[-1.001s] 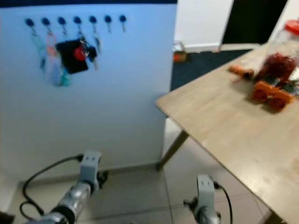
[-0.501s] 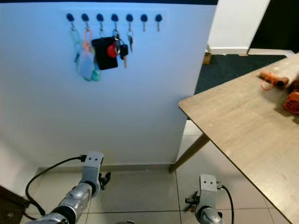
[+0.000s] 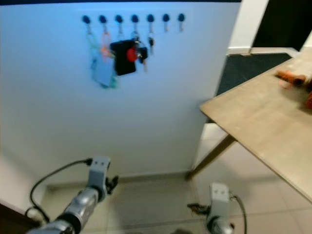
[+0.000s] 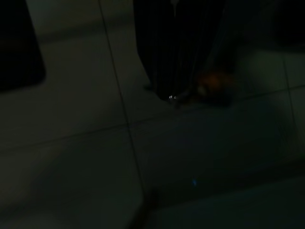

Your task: Hang keys on a hook

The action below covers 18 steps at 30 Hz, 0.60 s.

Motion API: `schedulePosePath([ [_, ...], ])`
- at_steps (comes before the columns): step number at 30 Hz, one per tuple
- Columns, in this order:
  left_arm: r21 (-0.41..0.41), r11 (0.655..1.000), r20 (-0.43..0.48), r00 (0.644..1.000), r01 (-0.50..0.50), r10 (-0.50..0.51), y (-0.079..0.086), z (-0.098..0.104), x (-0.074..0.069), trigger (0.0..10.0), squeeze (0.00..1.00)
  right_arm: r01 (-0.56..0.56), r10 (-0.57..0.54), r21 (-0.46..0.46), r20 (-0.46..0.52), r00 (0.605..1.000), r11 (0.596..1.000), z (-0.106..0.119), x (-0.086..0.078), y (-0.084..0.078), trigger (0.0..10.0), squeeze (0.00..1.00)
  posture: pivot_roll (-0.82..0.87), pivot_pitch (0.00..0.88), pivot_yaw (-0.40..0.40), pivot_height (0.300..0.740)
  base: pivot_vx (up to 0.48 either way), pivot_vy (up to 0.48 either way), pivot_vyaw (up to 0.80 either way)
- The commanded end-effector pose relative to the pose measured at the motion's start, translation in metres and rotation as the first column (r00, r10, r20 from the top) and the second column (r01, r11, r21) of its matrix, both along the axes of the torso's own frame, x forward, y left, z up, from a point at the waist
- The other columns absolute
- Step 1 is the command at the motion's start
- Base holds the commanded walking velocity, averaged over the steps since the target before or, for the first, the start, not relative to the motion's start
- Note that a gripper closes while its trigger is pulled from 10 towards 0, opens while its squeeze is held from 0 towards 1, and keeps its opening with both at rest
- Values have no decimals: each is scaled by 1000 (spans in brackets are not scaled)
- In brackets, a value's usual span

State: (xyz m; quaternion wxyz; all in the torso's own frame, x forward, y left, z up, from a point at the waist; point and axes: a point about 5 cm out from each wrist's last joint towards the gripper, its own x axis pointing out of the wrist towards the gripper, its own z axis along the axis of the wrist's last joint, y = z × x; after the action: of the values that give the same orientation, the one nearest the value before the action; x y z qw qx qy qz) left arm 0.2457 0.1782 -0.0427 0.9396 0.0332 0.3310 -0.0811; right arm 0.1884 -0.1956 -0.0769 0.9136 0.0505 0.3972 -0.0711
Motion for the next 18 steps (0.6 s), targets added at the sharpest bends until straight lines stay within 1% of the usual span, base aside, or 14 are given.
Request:
schedulePosePath([
  [1,25,999,-4,999,47,-47,-4,-1,-1,10000,0,8,-8,0,-11,1000,1000,-2,-5,0,10000,0,46,17,-13,740,0,-300,0],
  [5,41,996,3,997,74,-74,-5,-1,-2,10000,0,9,-9,1,-14,1000,1000,-3,-7,0,10000,0,46,25,-15,740,0,-480,0],
  [11,35,997,-1,997,71,-71,-6,-3,-4,10000,0,8,-8,0,-17,1000,1000,-4,-8,-1,10000,0,45,28,-19,740,0,-480,0],
  [14,-2,999,1,999,34,-34,-6,-3,-5,10000,0,6,-6,-3,-21,1000,1000,-4,-9,-1,10000,0,43,29,-20,740,0,-240,0],
  [15,-2,999,1,999,34,-34,-6,-3,-5,10000,0,6,-6,-3,-21,1000,1000,-4,-9,-1,10000,0,43,29,-20,740,0,-240,0],
  [18,31,999,11,999,36,-36,-4,-2,-3,10000,0,7,-7,-4,-21,1000,1000,-4,-10,-2,10000,0,40,27,-19,740,0,0,0],
])
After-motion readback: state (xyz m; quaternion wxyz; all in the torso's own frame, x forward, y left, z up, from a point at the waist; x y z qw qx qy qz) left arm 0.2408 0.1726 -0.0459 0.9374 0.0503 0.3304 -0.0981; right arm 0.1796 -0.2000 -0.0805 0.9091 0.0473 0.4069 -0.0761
